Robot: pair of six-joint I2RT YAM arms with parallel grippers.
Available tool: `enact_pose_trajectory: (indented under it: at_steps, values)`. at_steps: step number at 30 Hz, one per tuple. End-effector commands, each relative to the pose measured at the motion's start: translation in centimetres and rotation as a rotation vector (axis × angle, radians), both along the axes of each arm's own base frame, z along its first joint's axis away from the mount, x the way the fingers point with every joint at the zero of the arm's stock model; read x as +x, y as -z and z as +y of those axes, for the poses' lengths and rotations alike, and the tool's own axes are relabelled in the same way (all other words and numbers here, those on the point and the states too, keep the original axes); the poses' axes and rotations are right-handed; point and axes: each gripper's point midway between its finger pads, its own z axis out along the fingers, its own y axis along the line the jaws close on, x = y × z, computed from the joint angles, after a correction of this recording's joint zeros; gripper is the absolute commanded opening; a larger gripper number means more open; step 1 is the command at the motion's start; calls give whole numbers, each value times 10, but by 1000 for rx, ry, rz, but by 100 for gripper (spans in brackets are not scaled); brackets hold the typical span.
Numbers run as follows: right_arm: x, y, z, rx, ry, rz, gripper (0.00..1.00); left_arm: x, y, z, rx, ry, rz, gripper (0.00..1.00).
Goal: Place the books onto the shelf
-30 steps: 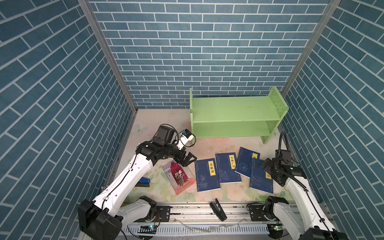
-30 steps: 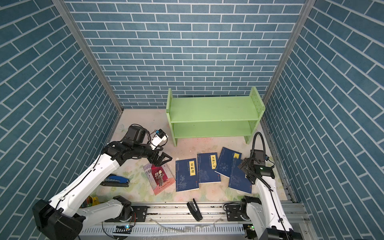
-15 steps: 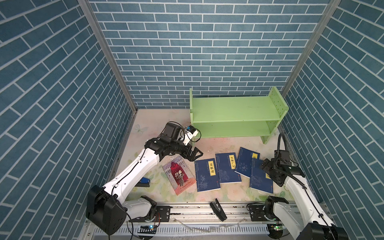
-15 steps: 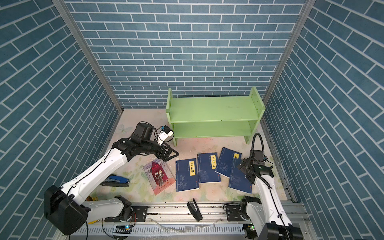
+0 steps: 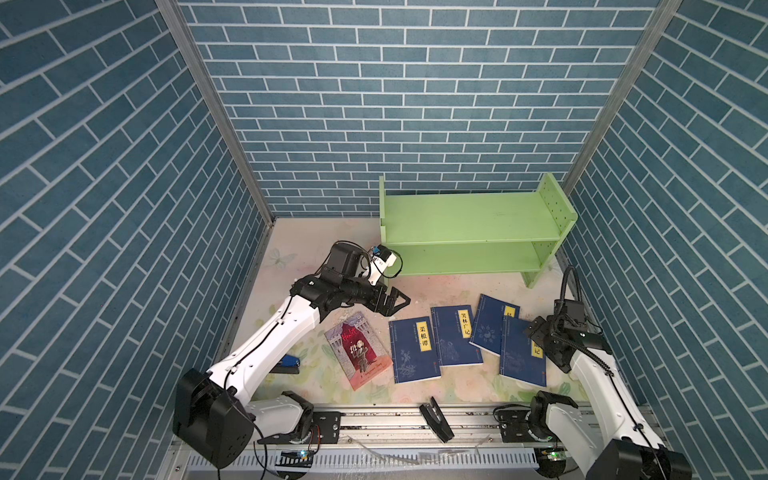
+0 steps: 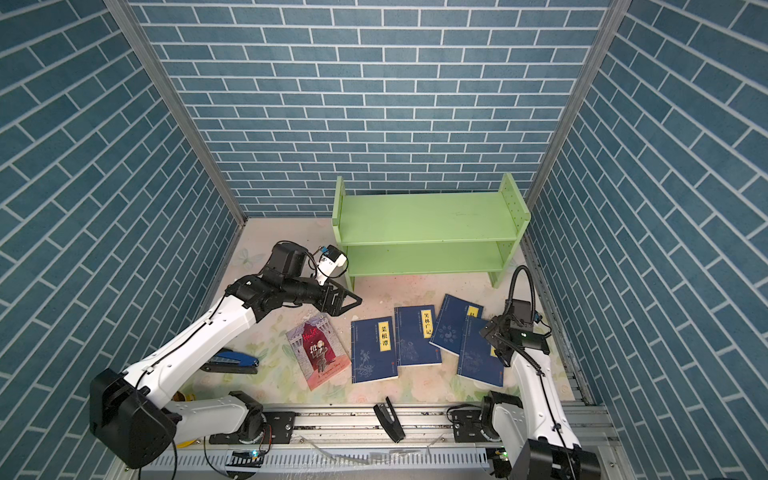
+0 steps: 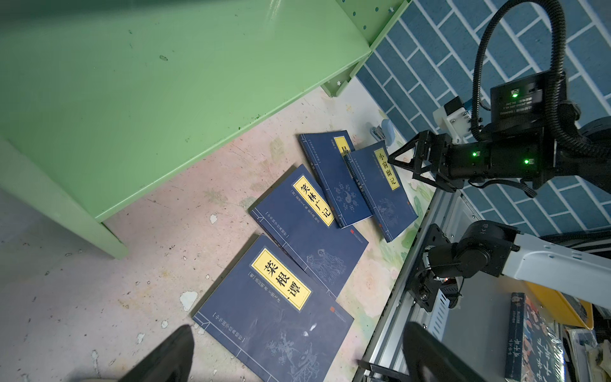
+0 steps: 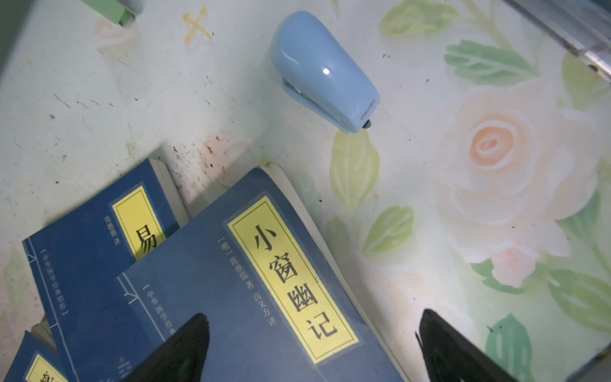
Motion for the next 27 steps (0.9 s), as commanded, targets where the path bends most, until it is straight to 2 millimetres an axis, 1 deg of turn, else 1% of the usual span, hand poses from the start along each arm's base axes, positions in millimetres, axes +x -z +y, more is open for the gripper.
enact_pose_trajectory:
  at_steps: [1,10,12,19,27]
  values:
    - [6,0,3,32,-29,-2,99,-3,-2,-4,-20,11,4,100]
    - [12,14,17,125,-91,17,99,-5,6,-3,-18,1,27,100]
    - [15,15,26,171,-121,14,99,-5,6,-3,-17,1,29,100]
    - [18,11,44,258,-180,-18,99,-4,3,-5,-11,6,17,100]
    - [17,5,76,374,-284,-32,99,-8,7,-15,21,42,21,100]
